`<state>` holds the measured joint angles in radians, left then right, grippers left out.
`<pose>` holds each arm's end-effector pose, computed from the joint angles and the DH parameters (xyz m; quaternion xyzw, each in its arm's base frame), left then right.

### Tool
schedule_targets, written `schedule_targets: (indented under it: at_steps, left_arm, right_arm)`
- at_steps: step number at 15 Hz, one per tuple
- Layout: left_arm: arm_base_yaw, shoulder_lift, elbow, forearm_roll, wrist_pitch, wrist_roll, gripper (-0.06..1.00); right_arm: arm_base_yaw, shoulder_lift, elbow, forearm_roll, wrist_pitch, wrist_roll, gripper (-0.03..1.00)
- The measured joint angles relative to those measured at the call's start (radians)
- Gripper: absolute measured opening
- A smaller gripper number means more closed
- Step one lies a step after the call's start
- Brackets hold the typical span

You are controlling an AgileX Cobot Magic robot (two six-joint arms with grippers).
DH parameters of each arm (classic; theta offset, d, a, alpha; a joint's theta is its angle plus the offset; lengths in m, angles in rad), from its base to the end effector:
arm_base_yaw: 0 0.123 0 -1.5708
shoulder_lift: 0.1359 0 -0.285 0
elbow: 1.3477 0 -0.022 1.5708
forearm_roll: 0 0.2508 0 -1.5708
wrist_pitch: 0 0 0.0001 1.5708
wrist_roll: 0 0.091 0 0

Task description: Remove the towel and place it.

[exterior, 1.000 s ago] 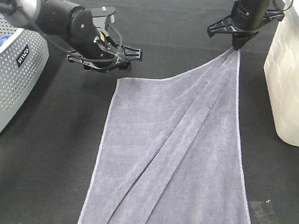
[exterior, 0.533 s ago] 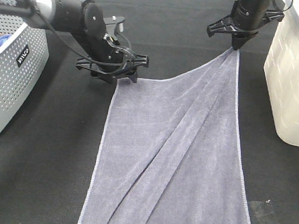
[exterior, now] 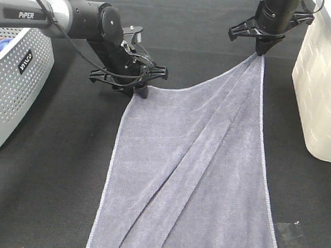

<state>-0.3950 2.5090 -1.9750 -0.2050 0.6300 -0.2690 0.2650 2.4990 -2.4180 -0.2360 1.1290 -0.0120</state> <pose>0.4848 -0.2140 0.0911 -0.0046 0.9668 -0.1536 0.2043 0.5254 0.1226 0.2051 -0.1589 0.9555 -0.0862 0.2333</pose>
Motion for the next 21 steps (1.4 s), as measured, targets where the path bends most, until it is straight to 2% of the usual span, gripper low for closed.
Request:
schedule_targets:
  at_steps: [2, 4, 5, 8, 11, 13, 14, 19, 21]
  left_arm:
    - [0.0, 0.0, 0.0, 0.017, 0.002, 0.016, 0.01]
    - [0.0, -0.007, 0.0, 0.044, 0.002, 0.022, 0.0]
    - [-0.002, -0.019, 0.0, 0.088, 0.005, 0.022, 0.0]
    - [-0.002, -0.083, 0.0, 0.32, -0.052, 0.014, 0.0]
    - [0.004, -0.091, 0.0, 0.559, -0.161, -0.115, 0.0]
    - [0.029, -0.091, 0.0, 0.668, -0.267, -0.207, 0.0]
    - [0.062, -0.091, 0.0, 0.717, -0.408, -0.244, 0.0]
    - [0.141, -0.011, 0.0, 0.732, -0.771, -0.254, 0.0]
    - [0.146, 0.048, -0.004, 0.733, -0.874, -0.188, 0.0]
  right_arm:
    - [0.0, 0.0, 0.0, 0.0, 0.0, 0.0, 0.0]
    - [0.0, 0.0, 0.0, 0.0, 0.0, 0.0, 0.0]
    - [0.0, 0.0, 0.0, 0.0, 0.0, 0.0, 0.0]
    - [0.0, 0.0, 0.0, 0.001, -0.033, 0.0, 0.0]
    - [0.0, 0.0, 0.0, -0.003, -0.139, 0.0, 0.0]
    - [0.0, 0.0, 0.0, -0.028, -0.24, 0.0, 0.0]
    - [0.0, 0.009, 0.0, -0.062, -0.35, 0.0, 0.0]
    - [0.0, 0.11, 0.0, -0.091, -0.579, 0.0, 0.0]
    - [0.0, 0.143, 0.0, -0.143, -0.663, 0.022, 0.0]
